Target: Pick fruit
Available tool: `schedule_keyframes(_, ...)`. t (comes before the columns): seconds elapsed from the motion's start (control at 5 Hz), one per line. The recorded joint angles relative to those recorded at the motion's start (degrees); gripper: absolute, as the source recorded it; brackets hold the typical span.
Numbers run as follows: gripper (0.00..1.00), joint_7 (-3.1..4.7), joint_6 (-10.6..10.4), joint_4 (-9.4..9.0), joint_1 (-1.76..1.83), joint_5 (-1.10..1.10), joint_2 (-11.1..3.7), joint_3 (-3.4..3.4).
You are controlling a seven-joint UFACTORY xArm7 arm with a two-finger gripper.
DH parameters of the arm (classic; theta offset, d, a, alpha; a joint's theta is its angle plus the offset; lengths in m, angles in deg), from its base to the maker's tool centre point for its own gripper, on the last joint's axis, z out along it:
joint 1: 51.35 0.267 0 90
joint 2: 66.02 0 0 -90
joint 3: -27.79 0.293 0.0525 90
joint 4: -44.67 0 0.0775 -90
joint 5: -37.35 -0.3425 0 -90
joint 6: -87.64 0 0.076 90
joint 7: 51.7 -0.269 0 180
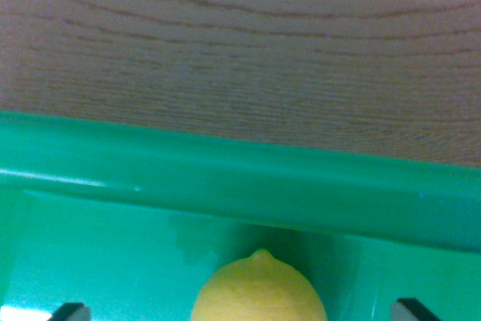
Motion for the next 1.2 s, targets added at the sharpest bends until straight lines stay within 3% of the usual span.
schedule_keyframes(1.2, 0.00, 0.52, -3.4, -2.04, -0.13, -0.09, -1.66, 0.08)
